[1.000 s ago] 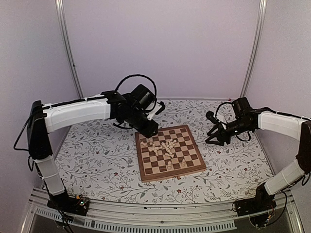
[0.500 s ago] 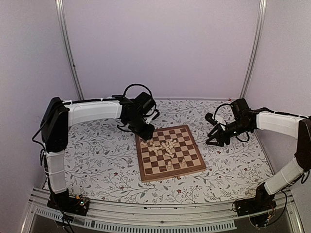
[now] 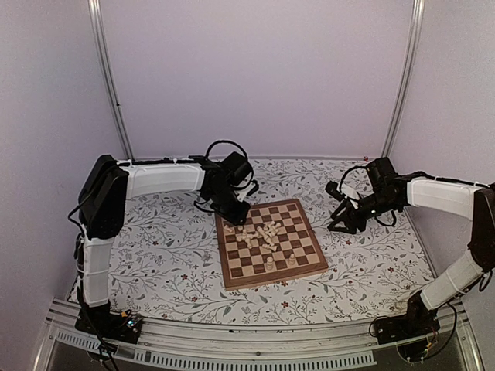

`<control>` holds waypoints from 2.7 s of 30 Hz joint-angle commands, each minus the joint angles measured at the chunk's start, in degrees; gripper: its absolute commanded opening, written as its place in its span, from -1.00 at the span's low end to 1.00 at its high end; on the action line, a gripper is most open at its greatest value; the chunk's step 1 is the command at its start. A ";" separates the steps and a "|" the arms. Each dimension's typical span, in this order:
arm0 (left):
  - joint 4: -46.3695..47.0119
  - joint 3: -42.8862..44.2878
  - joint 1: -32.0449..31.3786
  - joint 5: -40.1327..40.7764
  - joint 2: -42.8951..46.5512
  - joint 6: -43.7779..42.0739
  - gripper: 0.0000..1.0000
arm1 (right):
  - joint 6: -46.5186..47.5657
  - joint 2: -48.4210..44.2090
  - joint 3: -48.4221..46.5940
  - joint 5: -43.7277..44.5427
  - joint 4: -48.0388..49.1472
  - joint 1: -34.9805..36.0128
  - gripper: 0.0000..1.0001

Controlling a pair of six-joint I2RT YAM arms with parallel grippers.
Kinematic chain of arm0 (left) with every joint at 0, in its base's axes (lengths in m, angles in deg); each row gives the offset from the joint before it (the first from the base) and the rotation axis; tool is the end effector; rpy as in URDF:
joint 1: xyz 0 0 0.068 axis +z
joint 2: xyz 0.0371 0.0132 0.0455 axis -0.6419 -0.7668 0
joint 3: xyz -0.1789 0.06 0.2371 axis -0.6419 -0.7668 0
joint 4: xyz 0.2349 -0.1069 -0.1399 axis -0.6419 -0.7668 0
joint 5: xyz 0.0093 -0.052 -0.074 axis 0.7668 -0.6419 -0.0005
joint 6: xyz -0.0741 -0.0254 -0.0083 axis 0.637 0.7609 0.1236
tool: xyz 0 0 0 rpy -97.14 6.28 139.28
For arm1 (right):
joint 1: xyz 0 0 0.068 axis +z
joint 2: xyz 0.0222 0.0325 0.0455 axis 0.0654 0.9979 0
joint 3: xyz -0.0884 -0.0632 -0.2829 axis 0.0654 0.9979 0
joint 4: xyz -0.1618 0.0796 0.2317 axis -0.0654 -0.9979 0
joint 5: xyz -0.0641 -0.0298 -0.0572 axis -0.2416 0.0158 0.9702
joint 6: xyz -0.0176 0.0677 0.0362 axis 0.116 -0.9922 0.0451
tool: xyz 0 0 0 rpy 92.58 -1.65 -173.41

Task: Set up the chess pieces on the board
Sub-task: Pick up the chess piece from the chessboard, then place the chess piece on the chessboard.

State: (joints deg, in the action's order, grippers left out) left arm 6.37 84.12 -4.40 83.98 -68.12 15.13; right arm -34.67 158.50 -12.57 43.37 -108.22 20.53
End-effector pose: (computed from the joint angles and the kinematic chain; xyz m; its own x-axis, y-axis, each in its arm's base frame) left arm 0.3628 -0.3527 0.1681 -0.7596 0.5290 -0.3784 0.5846 0.8103 -0.0408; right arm 0.3012 0.1322 0.1973 -0.3076 -0.6354 -0.7082 -0.9265 0.3696 0.0708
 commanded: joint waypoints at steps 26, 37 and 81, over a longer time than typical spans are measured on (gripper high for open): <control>-1.33 -6.09 -3.87 -1.96 12.90 1.89 -0.92 | 0.79 0.29 0.52 2.06 0.39 0.38 0.03; 2.56 -20.38 -11.93 -3.95 19.40 9.50 -0.91 | 0.79 0.33 0.86 2.84 0.47 0.40 0.03; -0.30 -16.31 -13.00 -0.64 15.18 7.27 -0.14 | 1.42 1.96 0.79 3.03 0.13 0.44 0.04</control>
State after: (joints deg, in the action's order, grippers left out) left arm 6.50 63.77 -17.08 82.76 -53.08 23.91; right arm -33.56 159.83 -11.94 46.19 -108.25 20.61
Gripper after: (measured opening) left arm 0.421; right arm 0.522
